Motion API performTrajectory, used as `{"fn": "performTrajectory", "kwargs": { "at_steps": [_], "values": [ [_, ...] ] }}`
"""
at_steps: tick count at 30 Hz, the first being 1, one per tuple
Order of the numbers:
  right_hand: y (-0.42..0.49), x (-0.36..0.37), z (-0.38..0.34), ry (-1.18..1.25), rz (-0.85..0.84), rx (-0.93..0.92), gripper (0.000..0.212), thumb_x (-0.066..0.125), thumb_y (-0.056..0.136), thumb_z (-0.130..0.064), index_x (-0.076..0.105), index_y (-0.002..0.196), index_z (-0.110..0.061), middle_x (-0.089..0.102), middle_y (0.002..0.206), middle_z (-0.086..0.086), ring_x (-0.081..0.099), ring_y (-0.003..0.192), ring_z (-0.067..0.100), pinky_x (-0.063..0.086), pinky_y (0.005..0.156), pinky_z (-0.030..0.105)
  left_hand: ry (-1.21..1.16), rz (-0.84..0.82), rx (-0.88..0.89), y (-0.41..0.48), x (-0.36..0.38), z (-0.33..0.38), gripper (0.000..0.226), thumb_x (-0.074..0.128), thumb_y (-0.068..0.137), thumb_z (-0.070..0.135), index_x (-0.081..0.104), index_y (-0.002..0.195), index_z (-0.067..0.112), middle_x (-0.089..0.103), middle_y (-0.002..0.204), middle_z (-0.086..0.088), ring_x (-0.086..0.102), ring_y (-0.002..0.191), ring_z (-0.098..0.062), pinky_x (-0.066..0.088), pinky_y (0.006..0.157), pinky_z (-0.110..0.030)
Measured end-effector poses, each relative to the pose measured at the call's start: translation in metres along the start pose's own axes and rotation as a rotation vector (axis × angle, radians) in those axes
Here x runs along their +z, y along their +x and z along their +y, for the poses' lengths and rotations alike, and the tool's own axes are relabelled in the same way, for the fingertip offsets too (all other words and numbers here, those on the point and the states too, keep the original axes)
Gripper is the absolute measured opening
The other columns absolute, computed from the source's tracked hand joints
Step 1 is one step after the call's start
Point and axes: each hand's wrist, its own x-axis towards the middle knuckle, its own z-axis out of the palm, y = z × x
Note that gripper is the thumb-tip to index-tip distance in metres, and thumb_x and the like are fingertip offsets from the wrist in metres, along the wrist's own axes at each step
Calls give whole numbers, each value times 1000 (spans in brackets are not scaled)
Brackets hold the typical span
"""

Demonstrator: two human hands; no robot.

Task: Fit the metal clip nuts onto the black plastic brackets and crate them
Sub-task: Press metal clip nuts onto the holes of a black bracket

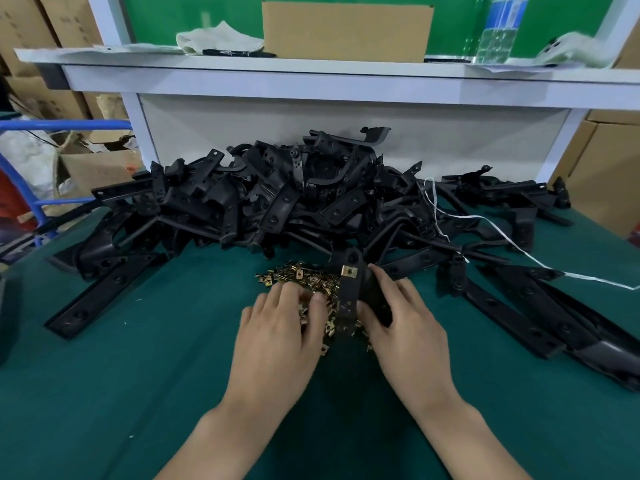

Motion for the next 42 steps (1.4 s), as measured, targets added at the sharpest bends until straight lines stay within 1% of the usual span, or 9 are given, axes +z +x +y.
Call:
{"fn": "performTrajectory", "kwargs": {
  "at_steps": [1, 3, 6, 11, 15, 23, 32, 38, 42],
  "values": [
    [1, -1, 3, 6, 17, 13, 63, 38, 92, -63, 45, 147, -33, 53, 110, -16, 59, 87, 9, 48, 60, 27, 144, -63, -12, 1, 1, -4, 41, 29, 97, 61, 55, 110, 32, 60, 106, 12, 57, 103, -19, 45, 93, -42],
    [3, -3, 9, 18, 36, 50, 63, 37, 92, -64, 42, 147, -36, 52, 111, -17, 57, 88, 8, 48, 63, 29, 351, -269, -63, 0, 7, -14, 76, 20, 91, 76, 42, 143, 25, 47, 143, -1, 40, 138, -27, 29, 116, -45],
    [5, -5, 14, 26, 63, 85, 61, 38, 92, -63, 40, 148, -38, 51, 111, -18, 52, 83, 6, 44, 64, 31, 421, -419, -35, -4, 18, -24, 92, 8, 83, 83, 17, 156, 28, 23, 163, -5, 14, 152, -28, 10, 124, -49],
    [4, -3, 13, 15, 43, 93, 57, 44, 95, -58, 39, 148, -38, 51, 112, -19, 57, 86, 9, 45, 65, 30, 336, -376, 77, 5, 24, -29, 74, 23, 89, 73, 37, 149, 32, 37, 155, 6, 28, 146, -20, 17, 123, -39],
    [3, -2, 11, 29, 40, 94, 57, 45, 94, -57, 39, 147, -39, 50, 112, -19, 59, 89, 9, 49, 67, 33, 278, -359, 123, 19, 28, -34, 54, 40, 95, 64, 50, 139, 34, 47, 140, 13, 40, 129, -15, 28, 111, -30],
    [3, -3, 10, 15, 29, 90, 57, 45, 95, -57, 38, 148, -38, 50, 112, -19, 59, 86, 9, 49, 65, 31, 283, -264, 205, 21, 29, -27, 29, 54, 99, 42, 64, 119, 23, 60, 110, 5, 55, 106, -21, 43, 93, -31],
    [3, -2, 10, 45, 37, 82, 57, 46, 94, -56, 41, 147, -36, 51, 111, -18, 58, 85, 10, 47, 67, 31, 239, -181, 138, 23, 27, -30, 21, 48, 102, 35, 62, 104, 20, 66, 97, 7, 61, 89, -15, 43, 83, -26],
    [2, -3, 10, 51, 32, 72, 57, 45, 94, -56, 42, 147, -36, 53, 112, -17, 59, 90, 11, 49, 71, 32, 198, -140, 153, 20, 25, -28, 13, 57, 100, 27, 64, 100, 17, 67, 89, 4, 62, 78, -19, 40, 72, -26],
    [2, -4, 9, 88, 33, 67, 58, 46, 93, -55, 42, 147, -35, 53, 112, -16, 59, 90, 12, 52, 74, 35, 165, -118, 160, 20, 24, -26, 17, 53, 103, 30, 64, 103, 18, 67, 94, 6, 62, 84, -19, 43, 76, -29]
  ]
}}
